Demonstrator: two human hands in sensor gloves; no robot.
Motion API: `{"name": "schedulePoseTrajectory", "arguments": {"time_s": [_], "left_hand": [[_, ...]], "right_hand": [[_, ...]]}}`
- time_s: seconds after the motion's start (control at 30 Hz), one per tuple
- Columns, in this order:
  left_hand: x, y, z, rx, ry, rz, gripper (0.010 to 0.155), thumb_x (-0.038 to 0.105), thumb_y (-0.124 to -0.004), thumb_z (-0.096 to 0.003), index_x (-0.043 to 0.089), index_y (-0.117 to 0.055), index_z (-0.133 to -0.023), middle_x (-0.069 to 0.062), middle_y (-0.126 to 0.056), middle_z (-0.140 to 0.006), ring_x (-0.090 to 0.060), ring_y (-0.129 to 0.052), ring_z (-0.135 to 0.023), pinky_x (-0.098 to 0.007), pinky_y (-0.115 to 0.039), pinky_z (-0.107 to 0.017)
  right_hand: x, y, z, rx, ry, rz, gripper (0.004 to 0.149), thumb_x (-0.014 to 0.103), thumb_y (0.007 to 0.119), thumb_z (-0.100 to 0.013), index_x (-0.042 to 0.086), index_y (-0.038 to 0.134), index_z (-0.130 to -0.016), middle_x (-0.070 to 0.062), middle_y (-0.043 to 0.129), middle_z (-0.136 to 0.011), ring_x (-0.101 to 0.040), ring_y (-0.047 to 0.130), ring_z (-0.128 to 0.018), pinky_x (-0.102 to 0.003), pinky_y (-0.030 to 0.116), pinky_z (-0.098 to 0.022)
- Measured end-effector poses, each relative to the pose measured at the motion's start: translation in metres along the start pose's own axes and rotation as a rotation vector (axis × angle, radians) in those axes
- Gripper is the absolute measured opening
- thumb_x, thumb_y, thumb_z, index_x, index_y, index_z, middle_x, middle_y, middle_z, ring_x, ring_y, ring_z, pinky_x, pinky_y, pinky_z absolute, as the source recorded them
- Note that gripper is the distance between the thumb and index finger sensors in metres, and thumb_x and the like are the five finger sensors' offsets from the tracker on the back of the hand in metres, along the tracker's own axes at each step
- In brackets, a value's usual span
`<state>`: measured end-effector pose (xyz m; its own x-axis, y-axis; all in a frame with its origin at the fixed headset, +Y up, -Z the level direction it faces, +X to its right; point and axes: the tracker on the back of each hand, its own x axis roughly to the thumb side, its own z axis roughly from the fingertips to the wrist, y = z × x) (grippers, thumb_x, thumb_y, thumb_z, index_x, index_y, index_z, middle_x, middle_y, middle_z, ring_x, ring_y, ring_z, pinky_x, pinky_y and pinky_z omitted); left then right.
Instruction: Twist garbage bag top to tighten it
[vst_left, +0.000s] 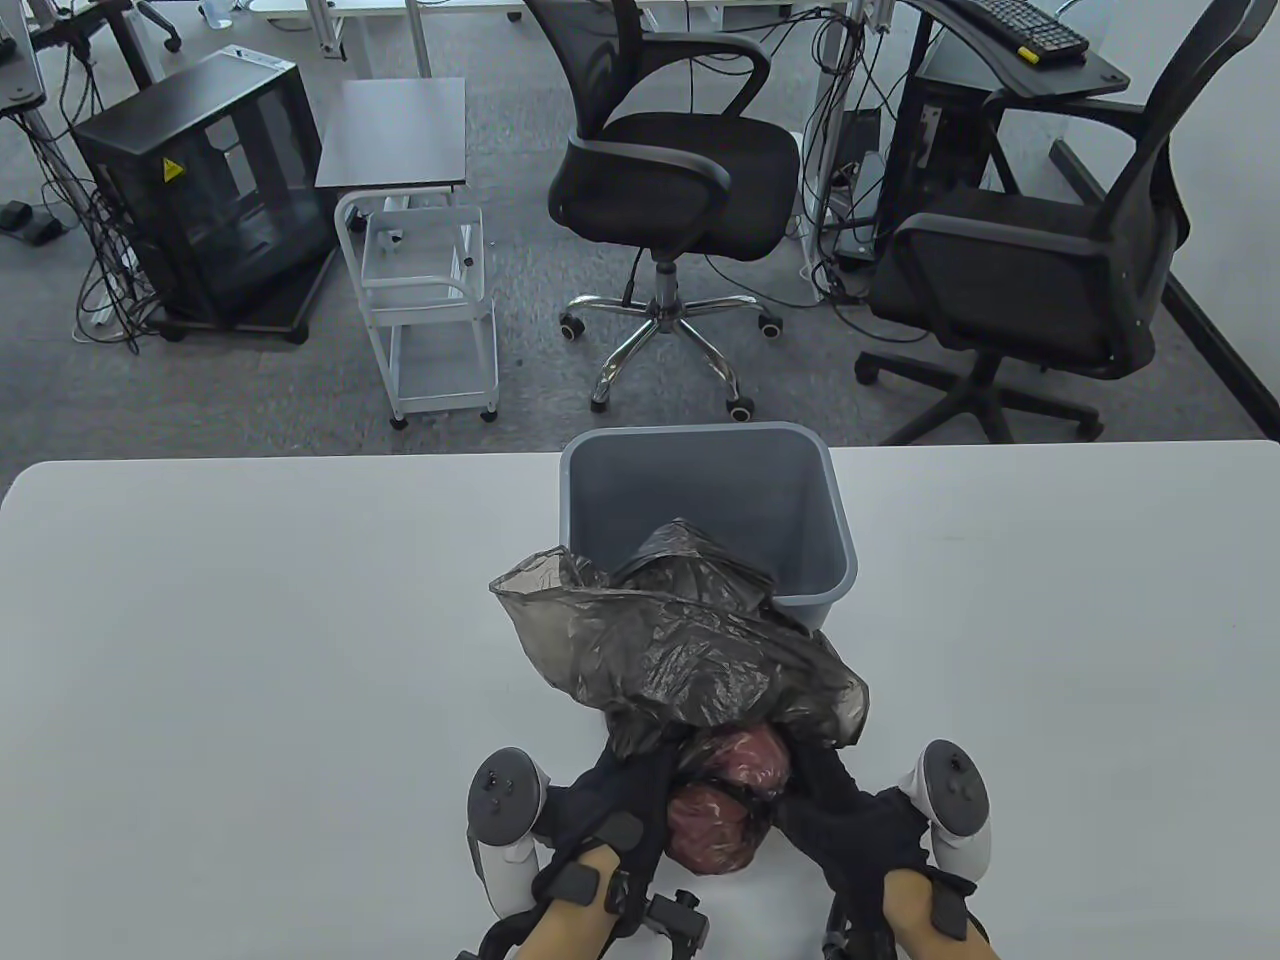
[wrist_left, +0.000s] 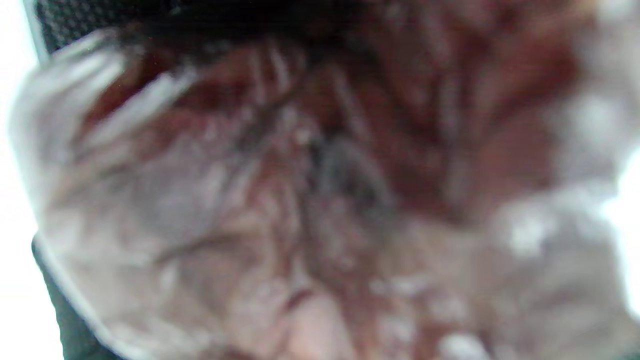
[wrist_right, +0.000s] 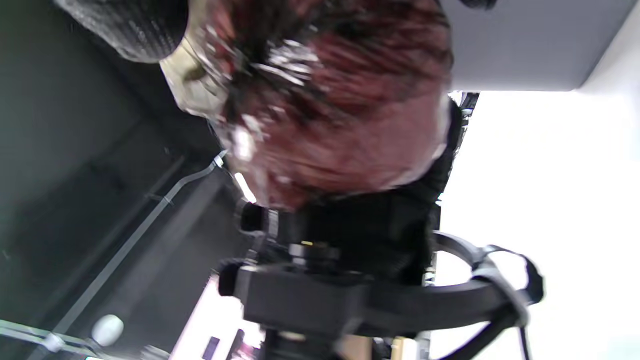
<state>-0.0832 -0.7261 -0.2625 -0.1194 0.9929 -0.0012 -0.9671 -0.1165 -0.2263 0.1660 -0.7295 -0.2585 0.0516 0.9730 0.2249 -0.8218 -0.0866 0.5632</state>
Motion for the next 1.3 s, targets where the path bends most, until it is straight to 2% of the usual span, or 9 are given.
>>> {"name": "schedulePoseTrajectory", "arguments": {"time_s": [0.13, 0.23, 0.43, 0.63, 0.77, 0.9, 1.0, 1.17, 1.3], "left_hand": [[0.003, -0.014, -0.002, -0.19, -0.041, 0.043, 0.062, 0.058, -0.066, -0.0537, 0.042, -0.051, -0.113, -0.008, -0.041, -0.118, -0.043, -0.034, -0.106, -0.067, -0.049, -0.066], [0.009, -0.014, -0.003, -0.192, -0.099, -0.088, 0.063, 0.061, -0.065, -0.0533, 0.043, -0.052, -0.113, -0.006, -0.041, -0.118, -0.042, -0.033, -0.107, -0.068, -0.048, -0.067], [0.006, -0.003, 0.0, -0.044, -0.06, -0.071, 0.059, 0.056, -0.065, -0.0535, 0.038, -0.06, -0.11, -0.008, -0.071, -0.107, -0.043, -0.079, -0.09, -0.061, -0.08, -0.047], [0.002, 0.009, 0.004, 0.08, -0.026, -0.032, 0.06, 0.056, -0.063, -0.0541, 0.037, -0.057, -0.11, -0.008, -0.068, -0.107, -0.041, -0.079, -0.089, -0.059, -0.082, -0.045], [-0.001, 0.002, 0.004, 0.017, -0.009, -0.006, 0.061, 0.059, -0.063, -0.054, 0.039, -0.056, -0.111, -0.008, -0.066, -0.109, -0.041, -0.076, -0.091, -0.058, -0.081, -0.046], [0.0, -0.005, 0.002, -0.114, -0.027, -0.015, 0.064, 0.062, -0.062, -0.0545, 0.041, -0.051, -0.113, -0.008, -0.039, -0.118, -0.042, -0.033, -0.106, -0.068, -0.048, -0.066], [0.003, -0.005, 0.0, -0.142, -0.055, -0.068, 0.064, 0.064, -0.062, -0.0543, 0.042, -0.051, -0.113, -0.007, -0.041, -0.118, -0.043, -0.038, -0.106, -0.067, -0.052, -0.065], [0.004, -0.001, 0.002, -0.038, -0.031, -0.064, 0.061, 0.056, -0.065, -0.0538, 0.037, -0.058, -0.111, -0.011, -0.059, -0.112, -0.042, -0.069, -0.096, -0.061, -0.076, -0.053], [0.003, 0.007, 0.003, 0.066, -0.024, -0.044, 0.06, 0.054, -0.066, -0.0533, 0.034, -0.06, -0.11, -0.012, -0.064, -0.108, -0.041, -0.077, -0.09, -0.059, -0.083, -0.046]], "right_hand": [[-0.005, -0.009, 0.004, -0.146, 0.044, -0.09, 0.096, 0.064, 0.063, -0.057, 0.002, 0.005, -0.102, -0.037, 0.032, -0.101, -0.048, 0.086, -0.07, -0.062, 0.075, -0.049], [-0.014, -0.015, 0.008, -0.18, 0.088, -0.244, 0.086, 0.059, 0.06, -0.059, -0.002, 0.018, -0.103, -0.036, 0.058, -0.094, -0.04, 0.1, -0.052, -0.055, 0.085, -0.037], [-0.013, -0.005, 0.005, -0.12, 0.099, -0.199, 0.089, 0.063, 0.06, -0.058, 0.0, 0.018, -0.105, -0.036, 0.049, -0.098, -0.051, 0.088, -0.067, -0.064, 0.075, -0.047], [0.002, 0.006, -0.002, 0.047, -0.003, -0.064, 0.108, 0.073, 0.069, -0.053, 0.011, -0.005, -0.103, -0.032, 0.002, -0.102, -0.063, 0.038, -0.092, -0.077, 0.043, -0.061], [0.007, 0.004, -0.003, 0.026, -0.001, 0.095, 0.107, 0.068, 0.07, -0.054, 0.01, -0.006, -0.102, -0.033, 0.005, -0.101, -0.057, 0.054, -0.09, -0.072, 0.053, -0.061], [-0.001, -0.008, 0.005, -0.18, 0.053, -0.126, 0.093, 0.064, 0.062, -0.057, 0.004, 0.009, -0.105, -0.038, 0.031, -0.101, -0.053, 0.083, -0.069, -0.063, 0.073, -0.048], [-0.006, -0.01, 0.006, -0.19, 0.093, -0.21, 0.089, 0.061, 0.06, -0.058, 0.001, 0.015, -0.105, -0.037, 0.041, -0.099, -0.049, 0.089, -0.063, -0.06, 0.077, -0.043], [-0.005, -0.004, 0.004, -0.143, 0.09, -0.146, 0.092, 0.065, 0.061, -0.057, 0.002, 0.014, -0.106, -0.038, 0.036, -0.1, -0.053, 0.083, -0.069, -0.065, 0.072, -0.047], [0.0, 0.002, 0.0, -0.014, 0.054, -0.095, 0.104, 0.073, 0.067, -0.054, 0.009, 0.003, -0.105, -0.034, 0.009, -0.103, -0.065, 0.041, -0.089, -0.077, 0.046, -0.058]]}}
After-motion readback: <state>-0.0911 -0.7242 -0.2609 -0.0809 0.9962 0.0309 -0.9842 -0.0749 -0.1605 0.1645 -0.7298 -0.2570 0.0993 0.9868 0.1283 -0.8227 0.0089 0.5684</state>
